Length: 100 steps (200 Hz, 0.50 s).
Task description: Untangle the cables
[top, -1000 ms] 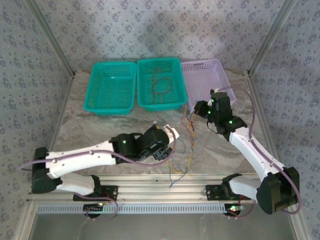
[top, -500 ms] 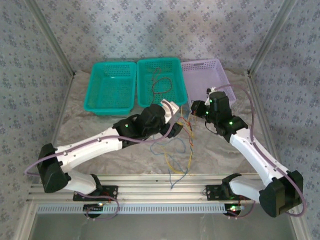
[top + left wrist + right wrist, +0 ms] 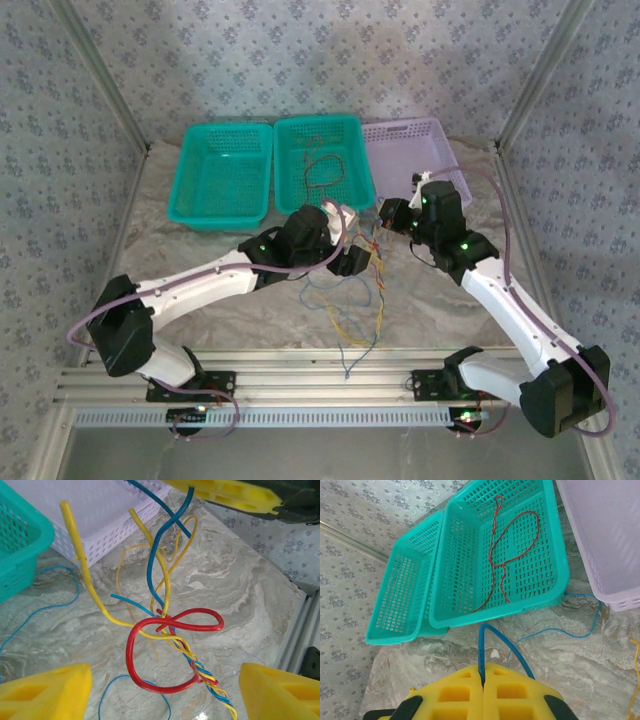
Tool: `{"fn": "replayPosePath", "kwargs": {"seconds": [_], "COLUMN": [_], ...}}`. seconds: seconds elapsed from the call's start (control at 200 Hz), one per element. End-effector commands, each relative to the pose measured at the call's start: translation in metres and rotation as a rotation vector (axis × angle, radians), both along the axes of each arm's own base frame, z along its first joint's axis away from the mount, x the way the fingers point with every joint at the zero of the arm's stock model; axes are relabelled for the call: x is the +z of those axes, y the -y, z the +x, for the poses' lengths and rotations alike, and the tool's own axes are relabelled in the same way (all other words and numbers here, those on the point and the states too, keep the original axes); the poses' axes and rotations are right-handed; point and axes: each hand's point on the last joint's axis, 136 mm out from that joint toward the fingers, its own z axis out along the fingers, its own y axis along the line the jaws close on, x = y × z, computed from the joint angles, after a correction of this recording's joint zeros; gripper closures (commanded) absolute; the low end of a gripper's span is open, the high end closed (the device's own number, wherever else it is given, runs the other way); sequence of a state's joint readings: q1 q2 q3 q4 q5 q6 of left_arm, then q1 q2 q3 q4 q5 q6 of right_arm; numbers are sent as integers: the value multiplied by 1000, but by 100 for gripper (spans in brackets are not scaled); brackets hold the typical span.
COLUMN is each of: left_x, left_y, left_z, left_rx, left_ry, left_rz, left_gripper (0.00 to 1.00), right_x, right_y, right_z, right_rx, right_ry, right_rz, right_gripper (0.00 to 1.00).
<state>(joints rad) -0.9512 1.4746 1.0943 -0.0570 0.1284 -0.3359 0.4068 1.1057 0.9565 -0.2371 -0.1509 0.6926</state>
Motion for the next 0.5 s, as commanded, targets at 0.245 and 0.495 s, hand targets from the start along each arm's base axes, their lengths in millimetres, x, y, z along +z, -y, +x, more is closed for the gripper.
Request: {"fn": "replayPosePath", "kwargs": {"seconds": [0.245, 0.495], "left_x": [15, 16], "left_y": [17, -4], "left_z": [5, 3], "left_rx": [-24, -7], "left_ry": [-76, -92], "left_rz": [-154, -141], "left_gripper": [66, 100], "right_x": [30, 29], "right_y": [-8, 25], "right_z": [-5, 3], "right_rx": [26, -80], "right_ry": [49, 39], "right_rz": [81, 68], "right_gripper": [100, 100]}}
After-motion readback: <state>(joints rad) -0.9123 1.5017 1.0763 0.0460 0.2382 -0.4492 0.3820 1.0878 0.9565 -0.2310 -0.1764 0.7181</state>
